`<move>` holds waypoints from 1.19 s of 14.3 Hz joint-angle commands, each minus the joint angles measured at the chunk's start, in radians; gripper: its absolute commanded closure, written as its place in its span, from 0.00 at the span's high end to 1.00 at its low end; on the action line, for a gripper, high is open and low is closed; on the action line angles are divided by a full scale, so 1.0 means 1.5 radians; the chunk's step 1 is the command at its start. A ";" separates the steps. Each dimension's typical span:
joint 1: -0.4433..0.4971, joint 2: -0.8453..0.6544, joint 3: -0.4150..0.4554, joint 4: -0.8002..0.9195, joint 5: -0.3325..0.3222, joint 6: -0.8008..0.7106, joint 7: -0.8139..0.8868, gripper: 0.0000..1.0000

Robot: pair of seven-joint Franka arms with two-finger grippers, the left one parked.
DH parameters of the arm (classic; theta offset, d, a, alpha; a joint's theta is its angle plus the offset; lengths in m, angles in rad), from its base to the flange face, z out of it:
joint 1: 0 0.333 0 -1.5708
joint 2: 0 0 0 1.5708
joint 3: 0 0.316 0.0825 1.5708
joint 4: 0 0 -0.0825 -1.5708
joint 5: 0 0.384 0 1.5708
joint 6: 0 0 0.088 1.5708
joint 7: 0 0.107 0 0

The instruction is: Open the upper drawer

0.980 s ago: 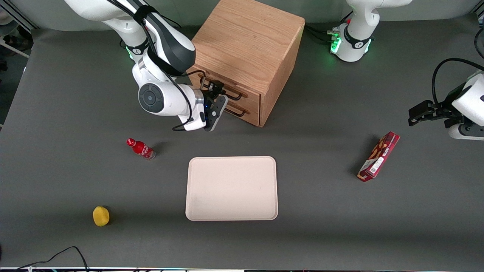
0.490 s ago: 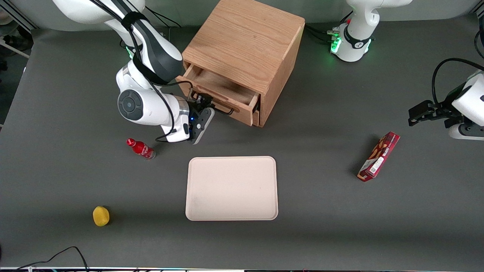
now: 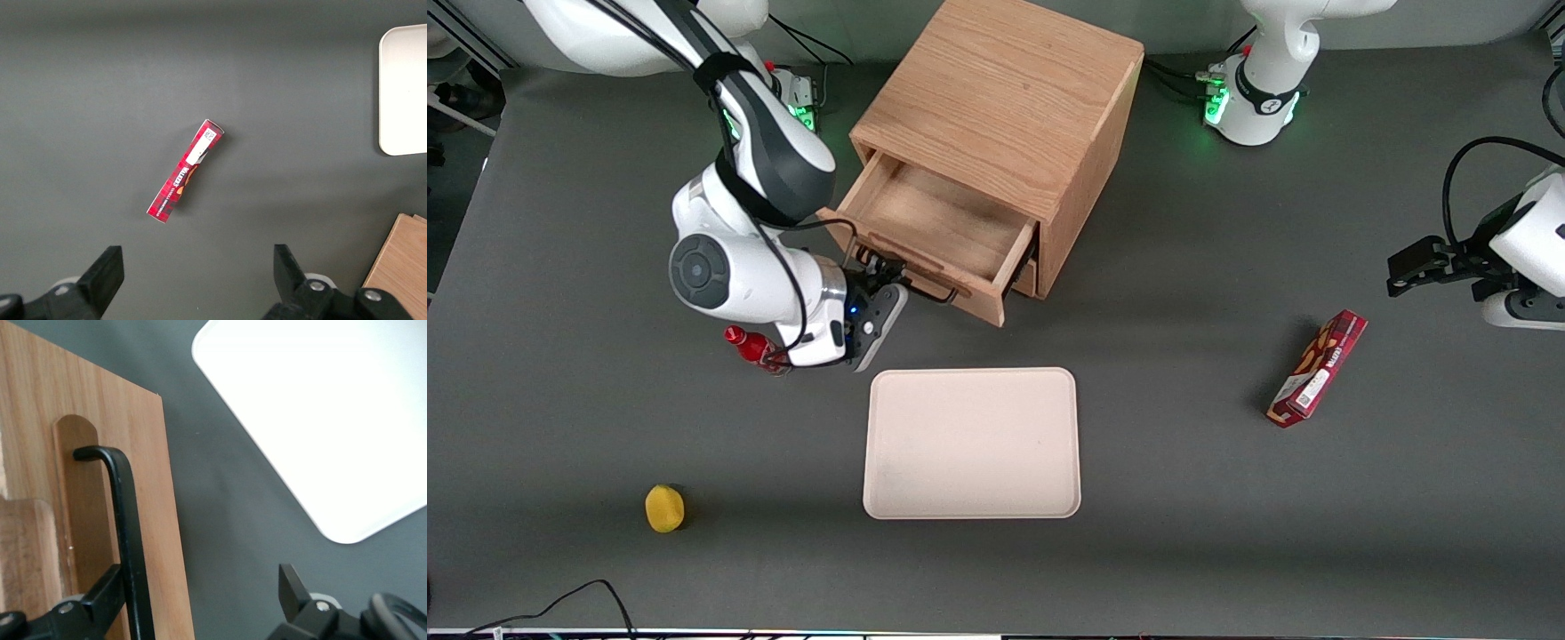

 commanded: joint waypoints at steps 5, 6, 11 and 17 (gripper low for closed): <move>0.006 0.043 -0.032 0.091 -0.097 -0.030 -0.019 1.00; 0.005 0.048 -0.032 0.099 -0.113 -0.030 -0.019 1.00; 0.006 0.075 -0.052 0.140 -0.146 -0.032 -0.049 1.00; 0.012 0.082 -0.073 0.276 -0.144 -0.154 -0.046 1.00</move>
